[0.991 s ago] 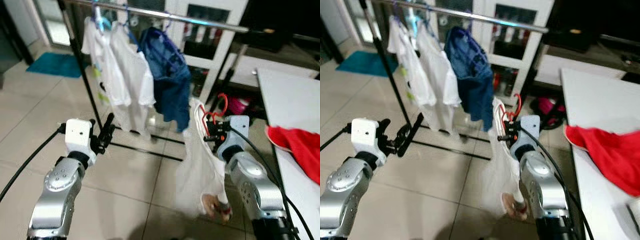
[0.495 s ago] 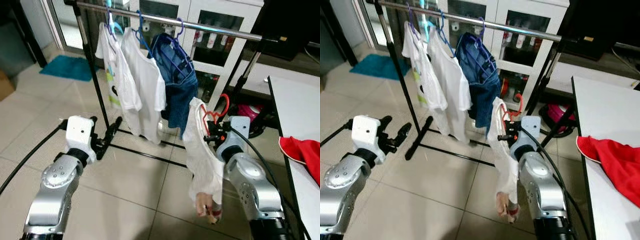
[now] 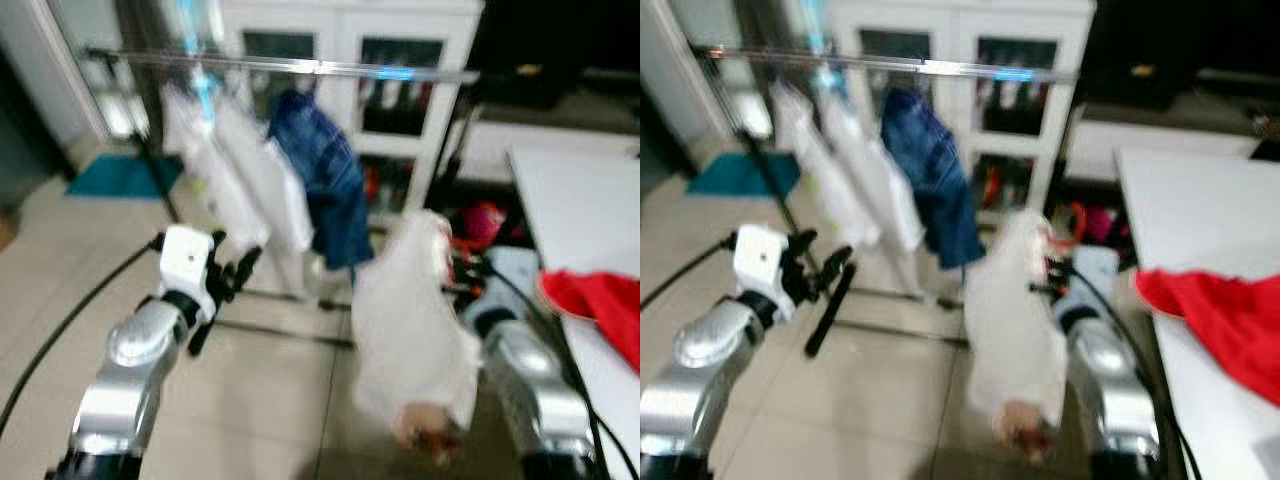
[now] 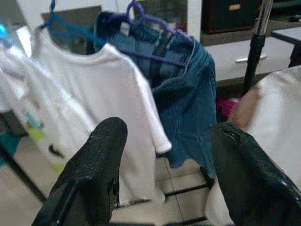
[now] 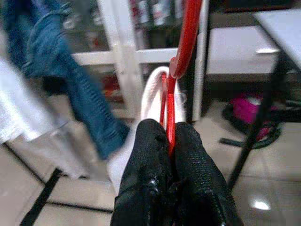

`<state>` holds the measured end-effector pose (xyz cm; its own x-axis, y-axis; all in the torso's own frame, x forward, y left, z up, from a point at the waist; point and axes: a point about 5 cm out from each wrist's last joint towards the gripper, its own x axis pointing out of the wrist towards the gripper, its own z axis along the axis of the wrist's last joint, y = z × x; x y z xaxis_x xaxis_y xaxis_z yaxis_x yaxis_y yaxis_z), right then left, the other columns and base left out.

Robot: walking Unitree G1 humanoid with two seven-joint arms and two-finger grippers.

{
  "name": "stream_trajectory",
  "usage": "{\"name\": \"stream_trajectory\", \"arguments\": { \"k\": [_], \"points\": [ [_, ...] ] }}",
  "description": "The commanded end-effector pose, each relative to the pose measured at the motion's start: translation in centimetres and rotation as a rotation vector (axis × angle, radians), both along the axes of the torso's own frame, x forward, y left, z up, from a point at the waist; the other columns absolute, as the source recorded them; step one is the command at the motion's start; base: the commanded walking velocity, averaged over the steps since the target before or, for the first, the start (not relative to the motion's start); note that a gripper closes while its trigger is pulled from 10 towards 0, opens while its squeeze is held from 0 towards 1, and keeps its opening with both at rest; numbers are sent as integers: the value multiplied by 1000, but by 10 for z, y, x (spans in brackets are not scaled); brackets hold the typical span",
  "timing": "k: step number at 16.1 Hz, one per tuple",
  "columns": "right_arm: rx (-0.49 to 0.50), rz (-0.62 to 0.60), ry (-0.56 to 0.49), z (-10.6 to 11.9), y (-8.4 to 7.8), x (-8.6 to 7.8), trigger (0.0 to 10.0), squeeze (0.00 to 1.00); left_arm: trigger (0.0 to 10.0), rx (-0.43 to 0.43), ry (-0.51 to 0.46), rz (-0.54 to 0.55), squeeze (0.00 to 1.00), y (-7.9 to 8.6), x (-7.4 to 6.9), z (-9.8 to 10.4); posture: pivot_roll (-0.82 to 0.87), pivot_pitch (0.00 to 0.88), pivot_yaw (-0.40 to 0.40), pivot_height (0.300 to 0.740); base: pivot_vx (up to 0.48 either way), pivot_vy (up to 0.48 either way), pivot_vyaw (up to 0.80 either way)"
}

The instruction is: Hang hanger

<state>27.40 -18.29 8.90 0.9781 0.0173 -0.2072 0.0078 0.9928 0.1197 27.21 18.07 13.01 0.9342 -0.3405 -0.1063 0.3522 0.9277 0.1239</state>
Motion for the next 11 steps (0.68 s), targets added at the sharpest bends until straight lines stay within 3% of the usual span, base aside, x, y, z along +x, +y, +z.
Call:
{"name": "stream_trajectory", "arguments": {
  "k": [1, 6, 8, 9, 10, 11],
  "points": [
    [0, 25, -63, 13, 9, 5, 10000, 0, 10000, 11, 12, 20, 75, 7, 0, -2, -10, 22, 43, 740, 390, 0, 0],
    [-5, 49, -81, 17, 9, 7, 10000, 0, 10000, 6, 13, 15, 71, 5, 0, -3, -10, 18, 32, 740, 391, 0, 0],
    [17, 134, -91, 20, 19, 8, 10000, 0, 10000, 8, 13, 20, 71, 7, -1, -4, -2, 20, 17, 740, 390, 0, 0],
    [10, 267, -89, 21, 35, 4, 10000, 0, 10000, 9, 12, 28, 75, 8, -4, -5, 3, 23, 9, 740, 386, 0, 0],
    [-1, 320, -90, 21, 41, 2, 10000, 0, 10000, 10, 13, 31, 71, 8, -5, -6, 7, 25, -2, 740, 394, 0, 0],
    [-10, 342, -85, 21, 43, 1, 10000, 0, 10000, 11, 14, 34, 71, 8, -7, -6, 7, 25, -2, 740, 390, 0, 800]
  ]
}}
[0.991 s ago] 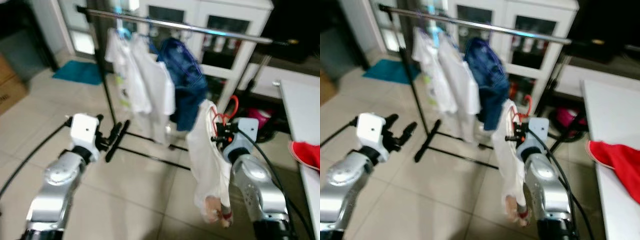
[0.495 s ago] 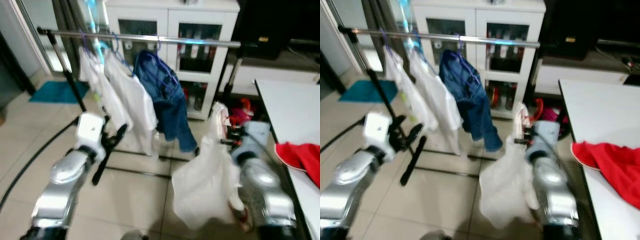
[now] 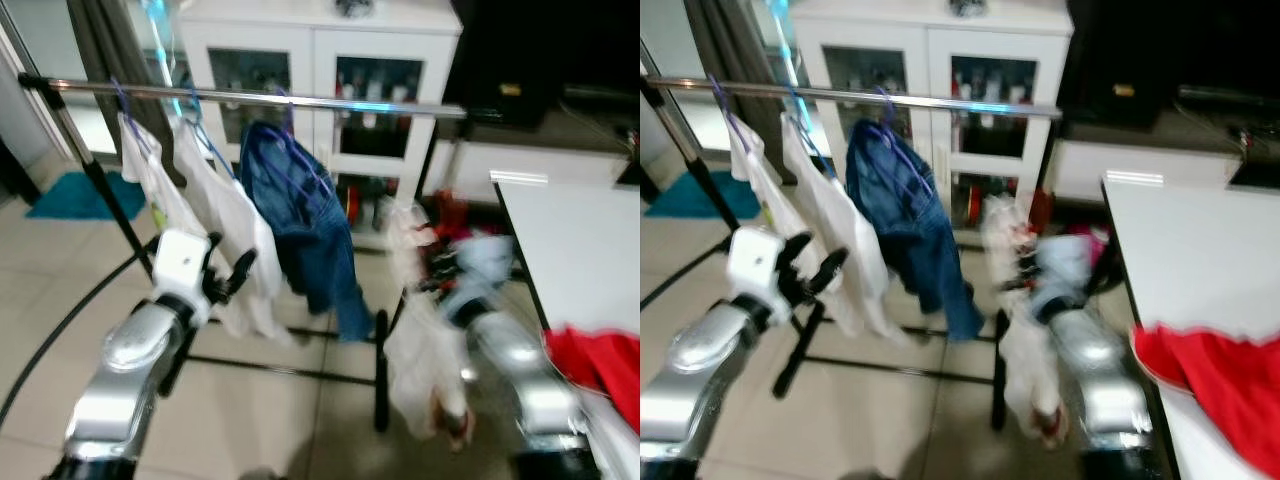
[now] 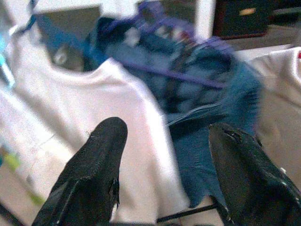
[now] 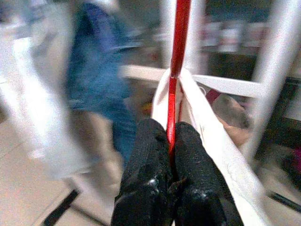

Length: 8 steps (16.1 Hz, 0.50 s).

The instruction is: Hang hanger

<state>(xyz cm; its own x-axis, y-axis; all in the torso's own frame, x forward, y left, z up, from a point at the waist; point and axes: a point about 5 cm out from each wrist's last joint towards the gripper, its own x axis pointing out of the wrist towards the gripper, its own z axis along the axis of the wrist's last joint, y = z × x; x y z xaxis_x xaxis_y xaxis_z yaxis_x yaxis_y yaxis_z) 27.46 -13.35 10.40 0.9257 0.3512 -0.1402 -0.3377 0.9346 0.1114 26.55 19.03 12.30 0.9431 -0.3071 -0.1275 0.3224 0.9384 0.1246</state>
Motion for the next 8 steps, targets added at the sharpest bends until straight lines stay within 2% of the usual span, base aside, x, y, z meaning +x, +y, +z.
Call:
{"name": "stream_trajectory", "arguments": {
  "k": [1, 2, 3, 5, 7, 8],
  "points": [
    [-18, 1, -17, 5, -6, 1, 10000, 0, 10000, 3, -6, 0, 71, -2, -1, 1, 7, 25, -2, 740, 390, 0, 800],
    [-20, 11, -21, 6, -6, 1, 10000, 0, 10000, 4, -5, 4, 75, -2, -3, 0, 9, 26, -10, 740, 390, 0, 800],
    [3, 12, -11, 6, -6, 1, 10000, 0, 10000, 5, -4, 7, 71, -1, -4, 0, 14, 27, -21, 740, 394, 0, 0],
    [-23, -6, -21, 6, -7, 3, 10000, 0, 10000, 17, -4, 4, 67, -1, -5, 0, 15, 24, -24, 740, 375, 0, 0],
    [-29, -43, -54, 9, -9, 5, 10000, 0, 10000, 42, -1, -27, 67, -3, -6, -1, 14, 20, -22, 740, 338, 0, 0],
    [-49, -92, -102, 14, -13, 7, 10000, 0, 10000, 70, 2, -86, 63, -7, -9, -1, 14, 20, -22, 740, 292, 0, 0]
  ]
}}
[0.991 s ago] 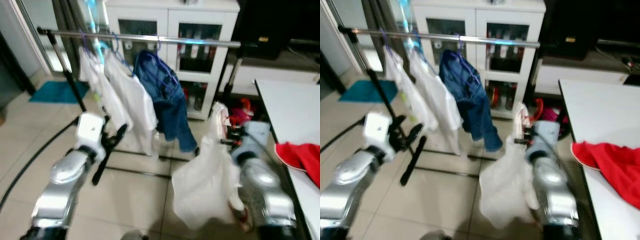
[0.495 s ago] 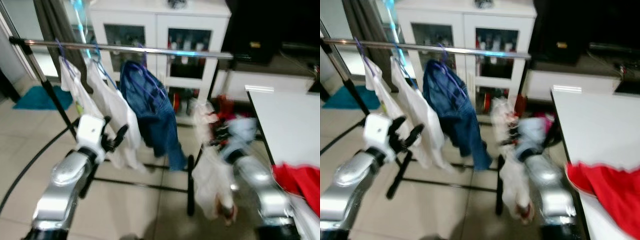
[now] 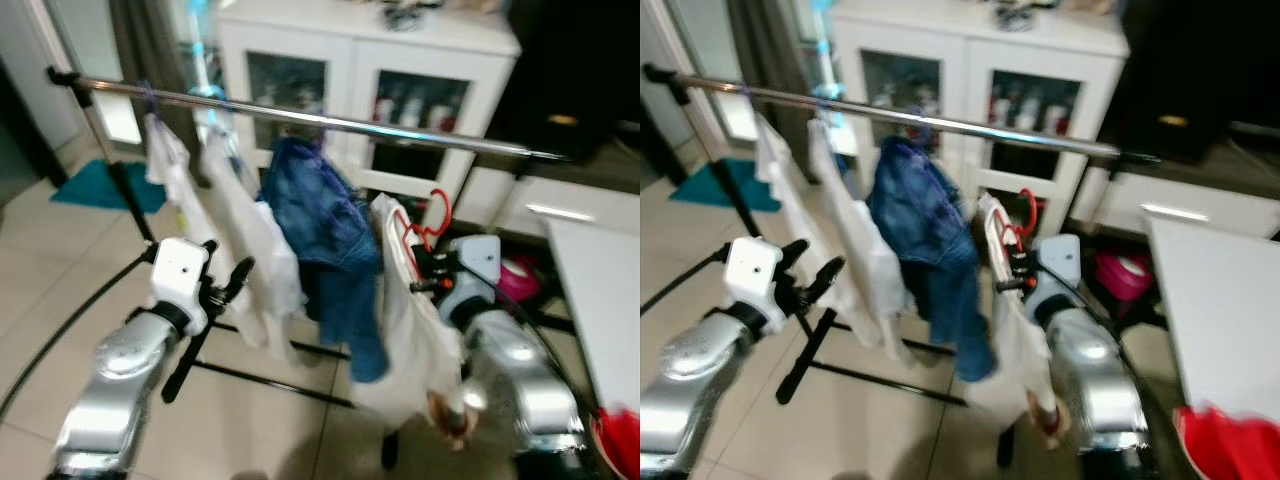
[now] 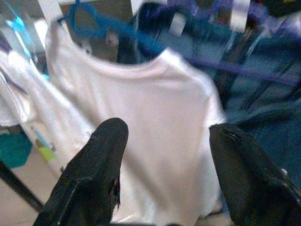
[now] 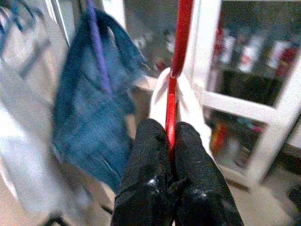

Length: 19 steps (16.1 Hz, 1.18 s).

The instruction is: Hang hanger

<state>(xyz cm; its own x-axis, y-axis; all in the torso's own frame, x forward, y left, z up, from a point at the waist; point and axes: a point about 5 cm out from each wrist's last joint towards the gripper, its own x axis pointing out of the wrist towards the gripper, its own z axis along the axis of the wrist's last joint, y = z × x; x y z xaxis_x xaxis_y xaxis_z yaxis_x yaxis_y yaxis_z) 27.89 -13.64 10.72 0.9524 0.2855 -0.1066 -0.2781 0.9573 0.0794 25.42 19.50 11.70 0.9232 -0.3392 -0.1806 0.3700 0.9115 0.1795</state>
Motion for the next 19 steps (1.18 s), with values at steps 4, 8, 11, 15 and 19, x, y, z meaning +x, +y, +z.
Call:
{"name": "stream_trajectory", "arguments": {
  "k": [4, 8, 11, 15, 19],
  "points": [
    [77, -155, -154, 29, -22, 8, 10000, 0, 10000, -10, -51, -201, 75, -22, -2, 17, 9, 6, -15, 740, 0, 0, 0],
    [27, -185, -208, 38, -26, 23, 10000, 0, 10000, -39, -47, -338, 71, -32, 1, 32, 8, 0, -6, 740, 0, 0, 0],
    [-5, -158, -164, 46, -20, 52, 10000, 0, 10000, -25, -41, -438, 67, -38, 6, 45, 12, 0, 5, 740, 0, 0, 0],
    [-68, -133, -94, 46, -20, 78, 10000, 0, 10000, -65, -51, -511, 67, -47, 8, 57, 14, 0, 16, 740, 0, 0, 0],
    [-127, -146, -2, 52, -22, 108, 10000, 0, 10000, -129, -86, -598, 67, -59, 7, 74, 17, 3, 19, 740, 0, 0, 0]
  ]
}}
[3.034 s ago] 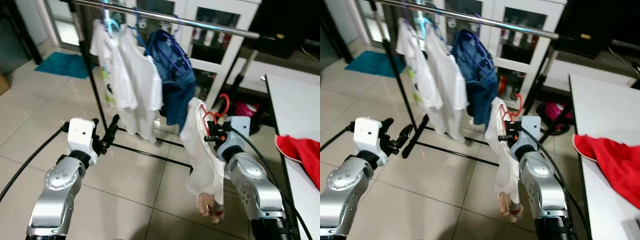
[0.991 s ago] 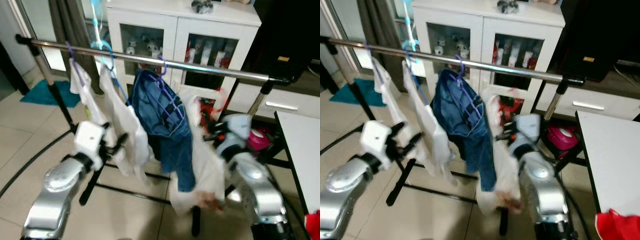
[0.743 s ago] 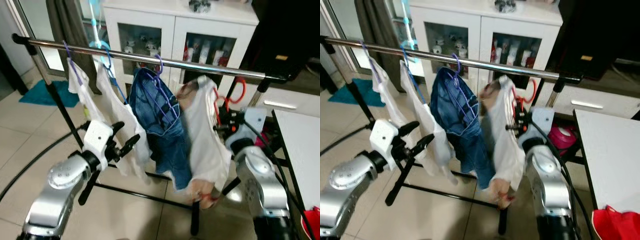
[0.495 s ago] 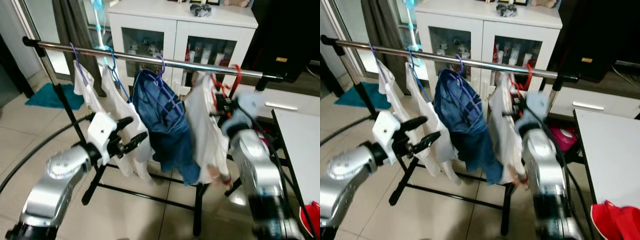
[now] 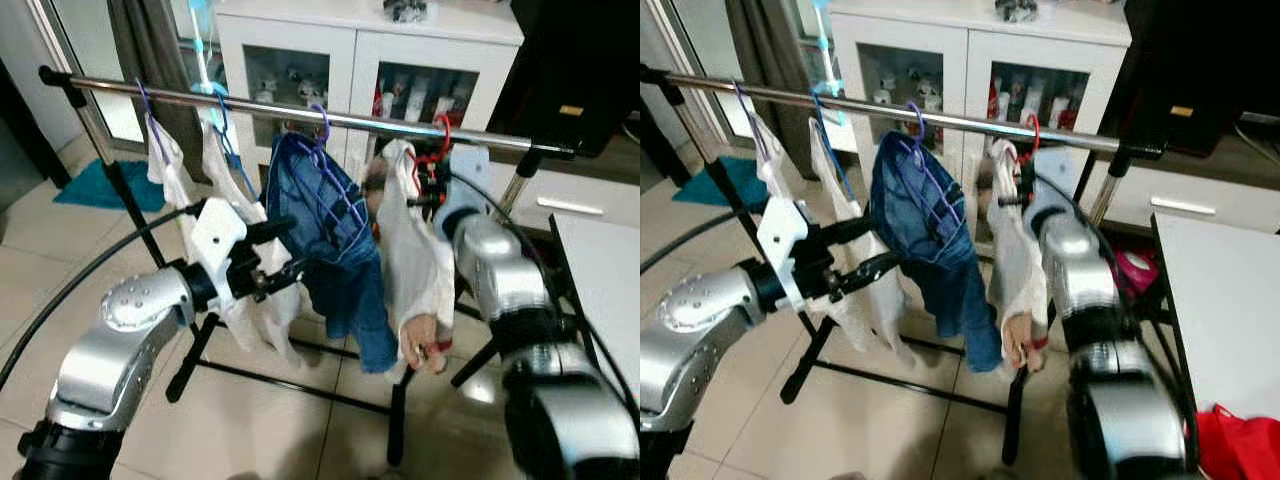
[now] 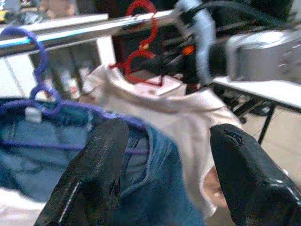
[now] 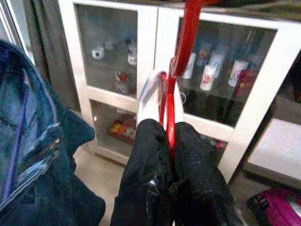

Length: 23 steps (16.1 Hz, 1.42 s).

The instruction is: Hang hanger

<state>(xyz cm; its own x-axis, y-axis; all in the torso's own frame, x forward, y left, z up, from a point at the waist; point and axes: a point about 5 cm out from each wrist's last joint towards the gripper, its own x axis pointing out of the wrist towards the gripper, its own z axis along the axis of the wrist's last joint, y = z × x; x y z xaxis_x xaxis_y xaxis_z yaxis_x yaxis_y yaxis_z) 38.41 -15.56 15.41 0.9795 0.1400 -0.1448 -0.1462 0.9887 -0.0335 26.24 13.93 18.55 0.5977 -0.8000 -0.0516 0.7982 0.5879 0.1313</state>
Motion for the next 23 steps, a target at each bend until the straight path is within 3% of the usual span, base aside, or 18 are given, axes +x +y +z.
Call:
{"name": "stream_trajectory", "arguments": {
  "k": [1, 4, 6, 8, 9, 10, 12, 14, 15, 16, 18, 20, 21, 23],
  "points": [
    [-10, -24, 7, 5, -4, 6, 10000, 0, 10000, -20, -14, -40, 71, -5, -2, 8, 17, 3, 19, 740, 0, 0, 0],
    [-11, -30, 55, 1, -7, 10, 10000, 0, 10000, -21, -16, -41, 67, -6, -2, 10, 17, 3, 19, 740, 0, 0, 0],
    [-22, -21, 133, -13, -9, 7, 10000, 0, 10000, -24, -24, -15, 63, -3, -2, 11, 23, 1, 7, 740, 0, 0, 0],
    [-9, -20, 139, -20, -10, 4, 10000, 0, 10000, -5, -14, 0, 63, -2, -2, 7, 19, 2, 11, 740, 0, 0, 0],
    [22, -18, 124, -19, -10, 4, 10000, 655, 10000, 16, -8, 12, 67, 0, -1, 4, 16, 3, 15, 740, 0, 0, 0],
    [49, -14, 93, -16, -11, 4, 10000, 1000, 10000, 28, -8, 22, 63, 2, 0, 3, 14, 2, 19, 740, 0, 0, 0],
    [95, 22, -22, -1, -14, 4, 10000, 1000, 10000, 5, -29, 37, 67, 3, 2, 5, 14, 2, 19, 740, 0, 0, 0],
    [46, 65, -36, 1, -15, -2, 10000, 1000, 10000, -17, -32, 39, 63, 2, 2, 6, 12, 0, 22, 740, 0, 0, 0],
    [24, 131, -30, 4, -14, -18, 10000, 1000, 10000, -3, -21, 49, 63, 2, 0, 3, 14, 0, 20, 740, 0, 0, 0],
    [24, 131, -30, 4, -14, -18, 10000, 1000, 10000, -3, -21, 49, 63, 2, 0, 3, 14, 0, 20, 740, 0, 0, 0],
    [143, 207, -50, 12, -13, -47, 10000, 1000, 10000, 7, -33, 146, 63, 11, -3, -1, 12, 11, 8, 740, 0, 0, 0],
    [188, 214, -45, 17, -17, -78, 10000, 1000, 10000, 34, 2, 338, 55, 24, -1, -14, -1, 19, 22, 740, 0, 0, 0],
    [202, 201, -36, 16, -19, -86, 10000, 1000, 10000, 43, -2, 369, 59, 26, -2, -16, -1, 19, 22, 740, 0, 0, 0],
    [383, 207, -40, 7, -9, -117, 10000, 1000, 10000, 29, -10, 439, 47, 29, -4, -20, -11, 50, 10, 740, 0, 0, 0]
  ]
}}
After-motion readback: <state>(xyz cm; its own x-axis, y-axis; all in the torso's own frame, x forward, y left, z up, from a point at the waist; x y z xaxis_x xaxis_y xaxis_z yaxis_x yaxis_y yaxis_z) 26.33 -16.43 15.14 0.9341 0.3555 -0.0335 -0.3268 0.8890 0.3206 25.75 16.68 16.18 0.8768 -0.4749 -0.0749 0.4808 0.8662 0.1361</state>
